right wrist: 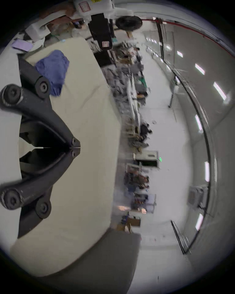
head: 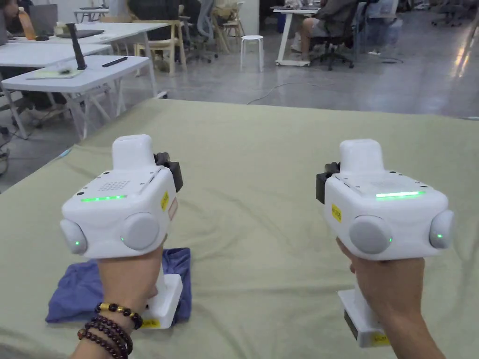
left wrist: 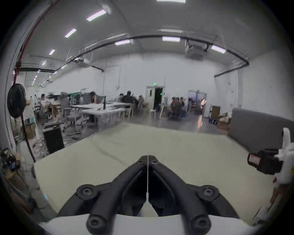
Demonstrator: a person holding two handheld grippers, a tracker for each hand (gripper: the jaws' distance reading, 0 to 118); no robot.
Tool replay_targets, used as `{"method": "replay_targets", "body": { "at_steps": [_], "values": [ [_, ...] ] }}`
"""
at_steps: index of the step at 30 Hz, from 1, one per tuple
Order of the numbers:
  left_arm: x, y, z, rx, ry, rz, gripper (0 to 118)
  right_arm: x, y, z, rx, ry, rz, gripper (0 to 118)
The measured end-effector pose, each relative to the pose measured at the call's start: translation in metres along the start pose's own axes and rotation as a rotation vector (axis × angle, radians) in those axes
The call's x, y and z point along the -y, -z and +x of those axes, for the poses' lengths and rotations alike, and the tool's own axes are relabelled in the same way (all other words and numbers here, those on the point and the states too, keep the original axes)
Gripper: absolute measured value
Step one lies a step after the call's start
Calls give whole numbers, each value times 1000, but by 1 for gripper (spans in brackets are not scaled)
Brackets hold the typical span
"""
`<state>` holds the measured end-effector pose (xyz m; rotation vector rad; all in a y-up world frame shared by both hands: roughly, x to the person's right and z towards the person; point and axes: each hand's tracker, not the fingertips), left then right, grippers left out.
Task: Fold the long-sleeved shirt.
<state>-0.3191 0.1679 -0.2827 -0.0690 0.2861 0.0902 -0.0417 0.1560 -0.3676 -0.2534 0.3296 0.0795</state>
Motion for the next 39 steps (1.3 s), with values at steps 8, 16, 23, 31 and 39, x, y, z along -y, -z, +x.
{"method": "replay_targets", "body": {
  "at_steps": [8, 16, 23, 31, 39],
  "values": [
    [63, -26, 114, 115, -33, 119, 0, 58, -72, 118, 283, -20, 171, 0],
    [123, -74, 162, 189, 101, 39, 0, 116, -109, 142, 383, 31, 171, 0],
    [143, -84, 162, 162, 161, 1, 0, 140, -120, 141, 427, -29, 113, 0],
    [145, -84, 164, 139, 171, -13, 1, 132, -123, 140, 419, -44, 116, 0],
    [139, -81, 162, 177, 128, -2, 118, 129, -126, 140, 429, -27, 139, 118]
  ]
}}
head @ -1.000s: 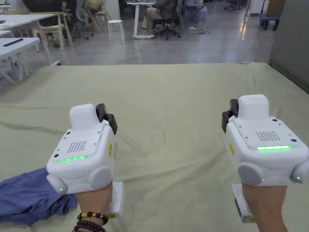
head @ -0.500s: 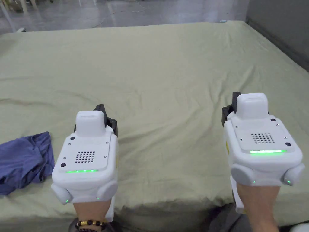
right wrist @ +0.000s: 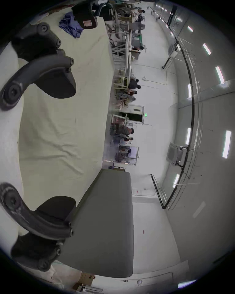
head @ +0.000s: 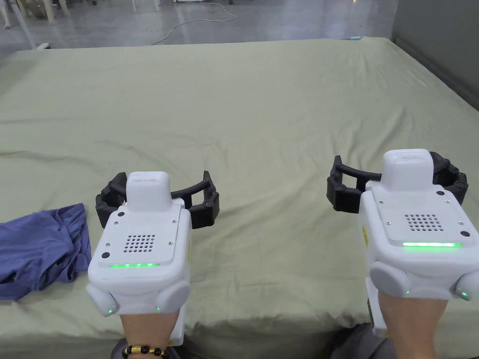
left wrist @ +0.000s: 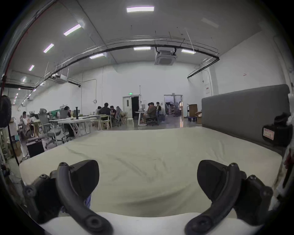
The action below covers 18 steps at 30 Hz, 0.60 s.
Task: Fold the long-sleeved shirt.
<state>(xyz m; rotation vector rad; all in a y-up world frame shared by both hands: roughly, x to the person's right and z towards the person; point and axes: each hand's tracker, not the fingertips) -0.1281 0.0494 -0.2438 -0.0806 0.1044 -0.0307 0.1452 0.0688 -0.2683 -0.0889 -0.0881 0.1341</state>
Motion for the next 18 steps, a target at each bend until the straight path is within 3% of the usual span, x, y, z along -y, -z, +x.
{"method": "replay_targets", "body": {
  "at_steps": [6, 14, 18],
  "values": [
    [6, 1, -9, -18, -16, 20, 118, 2, -1, 4, -20, -38, -12, 118],
    [9, -16, -11, -26, 67, 85, 118, 0, -4, 6, -49, -4, 13, 118],
    [2, -20, -14, -3, 19, 90, 118, -3, -8, 6, -56, -19, 26, 118]
  ]
}}
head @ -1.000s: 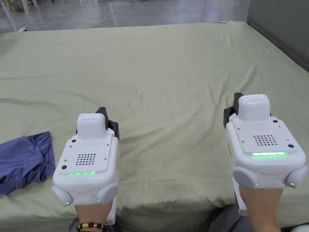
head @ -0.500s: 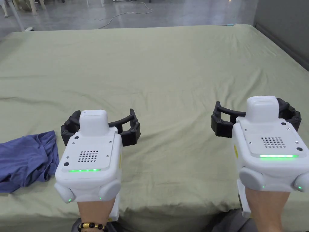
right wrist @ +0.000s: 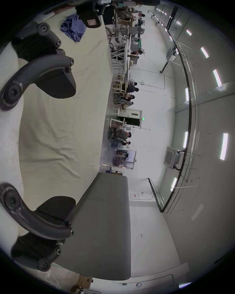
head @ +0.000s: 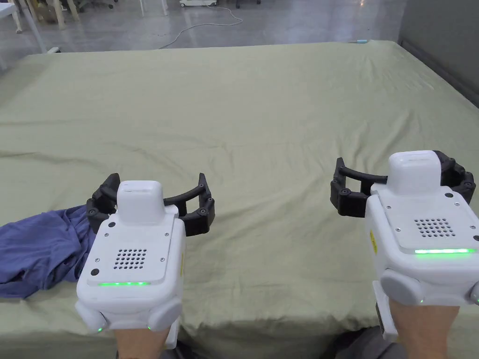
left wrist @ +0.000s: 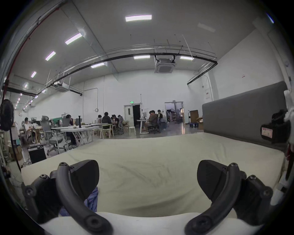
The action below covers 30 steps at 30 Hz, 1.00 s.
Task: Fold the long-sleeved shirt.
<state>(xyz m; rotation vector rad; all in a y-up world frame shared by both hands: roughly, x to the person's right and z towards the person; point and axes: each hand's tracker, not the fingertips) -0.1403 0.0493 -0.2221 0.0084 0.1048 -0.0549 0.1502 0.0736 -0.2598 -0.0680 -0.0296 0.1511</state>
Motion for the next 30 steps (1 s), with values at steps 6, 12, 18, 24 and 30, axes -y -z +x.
{"method": "replay_targets", "body": {
  "at_steps": [6, 12, 18, 24, 30],
  "values": [
    [-6, -4, 1, -31, -21, 12, 118, -4, -6, 5, 8, 0, -4, 118],
    [-8, -7, 2, -7, -3, 23, 118, -5, -8, 8, 11, 8, 1, 118],
    [-7, -10, 1, -2, -10, 17, 118, -6, -10, 6, 11, 4, 1, 118],
    [-7, -11, -3, 4, -14, 7, 118, -5, -9, 2, -8, 7, 2, 118],
    [-10, -11, -4, 14, -13, 18, 118, -7, -8, -2, -6, -9, 9, 118]
  ]
}}
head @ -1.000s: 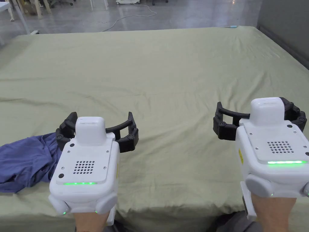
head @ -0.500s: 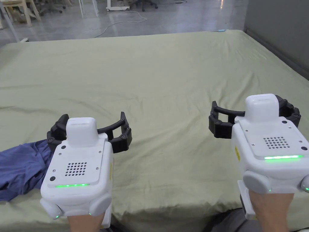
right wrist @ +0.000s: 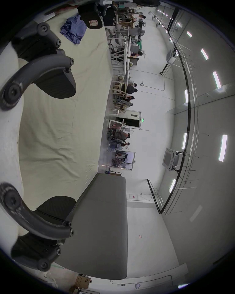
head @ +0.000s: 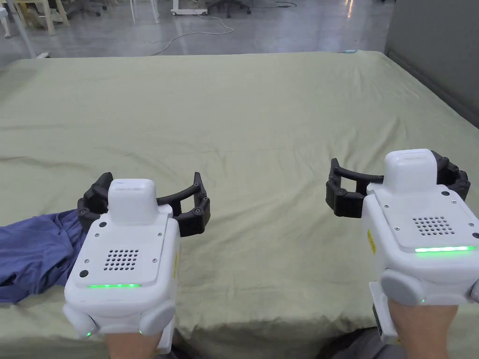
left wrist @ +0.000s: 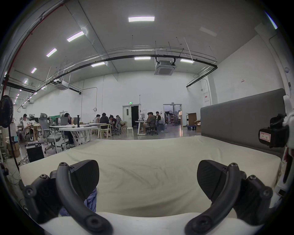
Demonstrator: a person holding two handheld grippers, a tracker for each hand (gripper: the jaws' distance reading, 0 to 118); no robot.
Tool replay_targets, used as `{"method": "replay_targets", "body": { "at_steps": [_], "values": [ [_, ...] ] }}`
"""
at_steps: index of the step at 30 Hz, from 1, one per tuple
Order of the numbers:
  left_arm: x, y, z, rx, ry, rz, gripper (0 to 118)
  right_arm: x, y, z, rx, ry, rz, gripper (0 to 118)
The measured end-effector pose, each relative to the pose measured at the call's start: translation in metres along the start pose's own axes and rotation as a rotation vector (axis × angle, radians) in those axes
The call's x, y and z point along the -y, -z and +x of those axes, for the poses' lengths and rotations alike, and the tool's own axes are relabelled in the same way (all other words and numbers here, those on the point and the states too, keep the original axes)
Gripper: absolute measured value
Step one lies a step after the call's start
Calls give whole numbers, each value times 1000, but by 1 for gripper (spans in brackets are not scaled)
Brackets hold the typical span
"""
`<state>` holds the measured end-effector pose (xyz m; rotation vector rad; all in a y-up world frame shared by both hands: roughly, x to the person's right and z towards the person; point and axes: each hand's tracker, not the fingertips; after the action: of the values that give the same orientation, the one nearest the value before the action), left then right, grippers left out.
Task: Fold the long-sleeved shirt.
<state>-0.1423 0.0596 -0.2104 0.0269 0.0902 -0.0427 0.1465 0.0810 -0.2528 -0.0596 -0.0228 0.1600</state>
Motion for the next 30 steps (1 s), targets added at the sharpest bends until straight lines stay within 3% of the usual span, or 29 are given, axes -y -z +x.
{"method": "replay_targets", "body": {
  "at_steps": [30],
  "values": [
    [-7, 3, -9, 28, -66, 7, 118, -2, 3, -4, -17, 11, 5, 118]
  ]
}}
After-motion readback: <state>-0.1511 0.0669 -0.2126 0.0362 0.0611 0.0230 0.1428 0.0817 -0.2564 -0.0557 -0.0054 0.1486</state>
